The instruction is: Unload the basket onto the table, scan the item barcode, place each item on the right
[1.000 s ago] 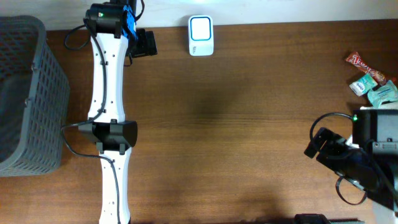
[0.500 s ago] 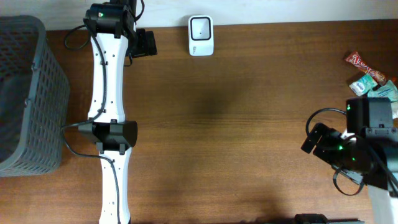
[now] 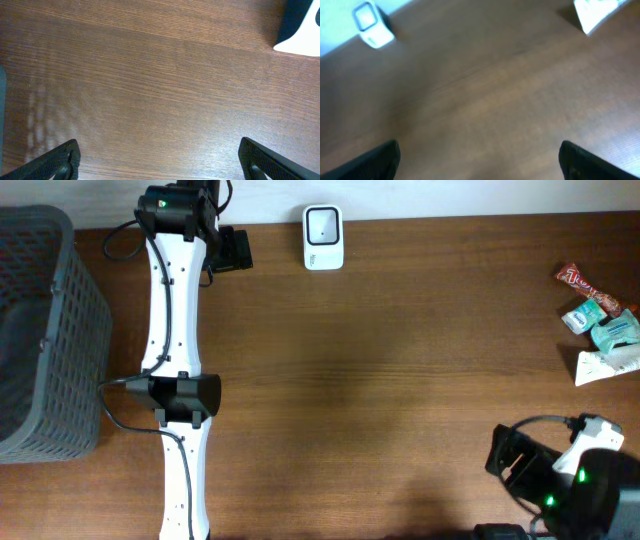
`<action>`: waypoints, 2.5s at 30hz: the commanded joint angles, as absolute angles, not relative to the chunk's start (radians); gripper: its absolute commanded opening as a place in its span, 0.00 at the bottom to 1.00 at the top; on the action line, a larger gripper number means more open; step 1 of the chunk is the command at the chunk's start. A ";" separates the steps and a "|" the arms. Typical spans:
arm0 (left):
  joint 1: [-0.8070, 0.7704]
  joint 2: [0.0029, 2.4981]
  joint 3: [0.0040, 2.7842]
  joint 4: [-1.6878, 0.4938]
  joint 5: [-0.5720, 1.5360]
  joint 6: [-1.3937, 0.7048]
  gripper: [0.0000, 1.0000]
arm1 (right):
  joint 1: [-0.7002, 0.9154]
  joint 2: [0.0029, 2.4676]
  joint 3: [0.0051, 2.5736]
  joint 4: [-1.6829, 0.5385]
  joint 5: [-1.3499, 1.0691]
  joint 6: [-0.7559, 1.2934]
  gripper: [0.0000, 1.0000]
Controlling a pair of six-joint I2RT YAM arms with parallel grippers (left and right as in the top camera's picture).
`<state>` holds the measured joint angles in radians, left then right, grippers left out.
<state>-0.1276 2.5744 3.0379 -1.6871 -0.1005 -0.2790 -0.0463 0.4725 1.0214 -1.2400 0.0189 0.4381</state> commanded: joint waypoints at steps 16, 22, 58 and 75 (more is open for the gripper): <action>-0.121 2.584 3.039 -1.688 -0.094 -0.271 0.99 | 0.025 0.097 0.277 -0.346 -0.144 0.291 0.99; -0.121 2.584 3.039 -1.688 -0.094 -0.271 0.99 | 0.027 0.002 0.165 -0.209 -0.147 0.271 0.99; -0.121 2.584 3.039 -1.688 -0.094 -0.271 0.99 | 0.027 0.003 0.006 -0.079 -0.055 -0.033 0.99; -0.121 2.584 3.039 -1.688 -0.094 -0.271 0.99 | 0.027 0.003 0.006 -0.079 -0.056 0.037 0.99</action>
